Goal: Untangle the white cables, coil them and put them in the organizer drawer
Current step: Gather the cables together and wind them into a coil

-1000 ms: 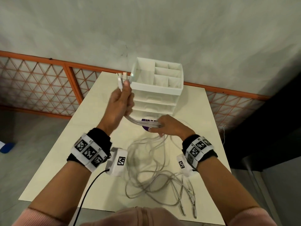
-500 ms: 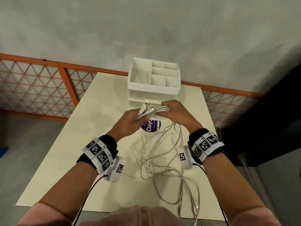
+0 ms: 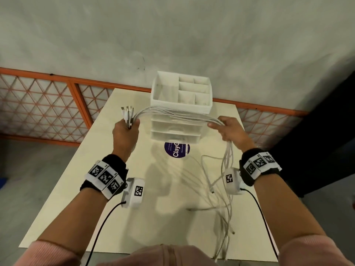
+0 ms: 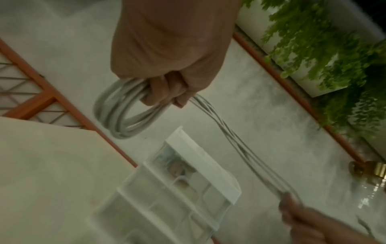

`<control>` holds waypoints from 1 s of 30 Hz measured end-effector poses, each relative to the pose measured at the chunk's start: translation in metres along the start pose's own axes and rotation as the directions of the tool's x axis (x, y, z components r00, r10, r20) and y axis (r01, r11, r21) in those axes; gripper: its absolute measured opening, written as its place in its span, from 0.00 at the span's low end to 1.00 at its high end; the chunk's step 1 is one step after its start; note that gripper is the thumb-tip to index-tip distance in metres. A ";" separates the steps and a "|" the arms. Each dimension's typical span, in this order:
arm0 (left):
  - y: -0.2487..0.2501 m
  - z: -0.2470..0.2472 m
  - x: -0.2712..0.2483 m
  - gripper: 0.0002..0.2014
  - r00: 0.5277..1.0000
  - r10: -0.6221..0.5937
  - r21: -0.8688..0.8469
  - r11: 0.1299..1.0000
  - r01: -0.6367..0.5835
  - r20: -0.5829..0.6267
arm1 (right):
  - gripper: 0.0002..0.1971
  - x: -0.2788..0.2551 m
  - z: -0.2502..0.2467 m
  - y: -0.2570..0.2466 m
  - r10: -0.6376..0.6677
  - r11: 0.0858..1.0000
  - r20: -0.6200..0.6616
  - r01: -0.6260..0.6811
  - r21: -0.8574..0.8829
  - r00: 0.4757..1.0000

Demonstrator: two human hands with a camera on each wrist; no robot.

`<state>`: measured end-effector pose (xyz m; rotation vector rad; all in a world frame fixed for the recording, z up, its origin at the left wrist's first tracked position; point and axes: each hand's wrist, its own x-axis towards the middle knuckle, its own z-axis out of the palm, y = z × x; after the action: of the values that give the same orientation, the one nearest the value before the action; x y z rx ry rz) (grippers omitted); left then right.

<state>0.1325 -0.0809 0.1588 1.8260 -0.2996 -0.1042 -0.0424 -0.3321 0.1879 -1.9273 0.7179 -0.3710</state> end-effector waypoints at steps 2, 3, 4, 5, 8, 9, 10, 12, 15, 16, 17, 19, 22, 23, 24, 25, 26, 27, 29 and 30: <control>-0.013 0.002 -0.001 0.15 0.993 -0.067 0.184 0.982 0.048 0.100 | 0.16 0.002 -0.007 -0.019 -0.046 0.995 -0.043 0.042 -0.090 0.998; -0.015 0.003 -0.003 0.13 0.987 -0.084 0.247 0.968 0.048 0.135 | 0.18 0.002 -0.007 -0.027 -0.069 0.988 -0.052 0.061 -0.139 0.996; -0.016 0.004 -0.006 0.15 0.985 -0.085 0.254 0.966 0.044 0.150 | 0.21 0.002 -0.006 -0.033 -0.087 0.980 -0.053 0.076 -0.182 0.995; -0.014 0.007 -0.010 0.19 0.985 -0.059 0.202 0.979 0.025 0.161 | 0.24 0.002 -0.004 -0.038 -0.102 0.970 -0.046 0.089 -0.226 0.994; 0.006 0.016 -0.026 0.21 0.974 0.138 -0.256 0.963 -0.089 0.182 | 0.24 -0.001 0.007 -0.048 -0.158 0.893 0.052 0.166 -0.419 0.986; 0.014 0.019 -0.030 0.23 0.956 0.212 -0.306 0.941 -0.143 0.205 | 0.23 -0.003 0.012 -0.052 -0.163 0.875 0.103 0.192 -0.445 0.981; 0.021 0.024 -0.033 0.27 0.928 0.278 -0.297 0.934 -0.199 0.250 | 0.21 -0.005 0.019 -0.056 -0.160 0.872 0.157 0.214 -0.441 0.975; 0.030 0.034 -0.037 0.32 0.859 0.339 -0.275 0.930 -0.244 0.384 | 0.19 -0.011 0.031 -0.065 -0.141 0.896 0.263 0.236 -0.376 0.954; 0.031 0.045 -0.039 0.21 0.789 0.337 -0.243 0.939 -0.243 0.513 | 0.19 -0.017 0.040 -0.078 -0.086 0.961 0.347 0.170 -0.218 0.934; 0.030 0.047 -0.039 0.15 0.782 0.335 -0.201 0.942 -0.268 0.526 | 0.22 -0.017 0.039 -0.079 -0.089 0.972 0.360 0.160 -0.175 0.929; 0.029 0.048 -0.038 0.11 0.780 0.339 -0.147 0.940 -0.309 0.526 | 0.27 -0.018 0.036 -0.078 -0.098 0.976 0.372 0.163 -0.147 0.923; 0.029 0.046 -0.036 0.12 0.792 0.377 -0.036 0.910 -0.412 0.480 | 0.32 -0.019 0.031 -0.069 -0.108 0.979 0.370 0.164 -0.122 0.923; 0.037 0.042 -0.032 0.16 0.837 0.448 0.032 0.876 -0.481 0.315 | 0.33 -0.022 0.027 -0.046 -0.072 0.990 0.298 0.104 -0.092 0.952; 0.040 0.041 -0.032 0.17 0.849 0.458 0.054 0.872 -0.487 0.263 | 0.31 -0.022 0.026 -0.036 -0.062 0.992 0.290 0.091 -0.087 0.955; 0.044 0.040 -0.031 0.17 0.860 0.465 0.070 0.870 -0.488 0.212 | 0.27 -0.021 0.026 -0.026 -0.052 0.992 0.296 0.083 -0.093 0.954; 0.048 0.038 -0.029 0.17 0.877 0.455 0.065 0.881 -0.469 0.156 | 0.23 -0.020 0.026 -0.015 -0.030 0.991 0.310 0.069 -0.114 0.950; 0.052 0.035 -0.027 0.15 0.897 0.431 0.037 0.899 -0.436 0.095 | 0.19 -0.019 0.027 -0.004 0.006 0.989 0.322 0.042 -0.143 0.947; 0.056 0.032 -0.023 0.13 0.916 0.399 0.008 0.917 -0.400 0.042 | 0.18 -0.019 0.027 0.008 0.045 0.986 0.325 0.010 -0.166 0.945; 0.062 0.025 -0.018 0.12 0.927 0.374 0.009 0.927 -0.374 0.012 | 0.17 -0.020 0.028 0.029 0.078 0.982 0.273 -0.027 -0.187 0.959; 0.063 0.024 -0.018 0.13 0.922 0.385 0.032 0.922 -0.386 0.040 | 0.17 -0.019 0.028 0.036 0.079 0.979 0.215 -0.036 -0.198 0.973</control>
<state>0.1002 -0.1140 0.2111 1.7719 -0.6835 0.1491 -0.0533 -0.3117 0.1444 -2.0848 0.6798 -0.0473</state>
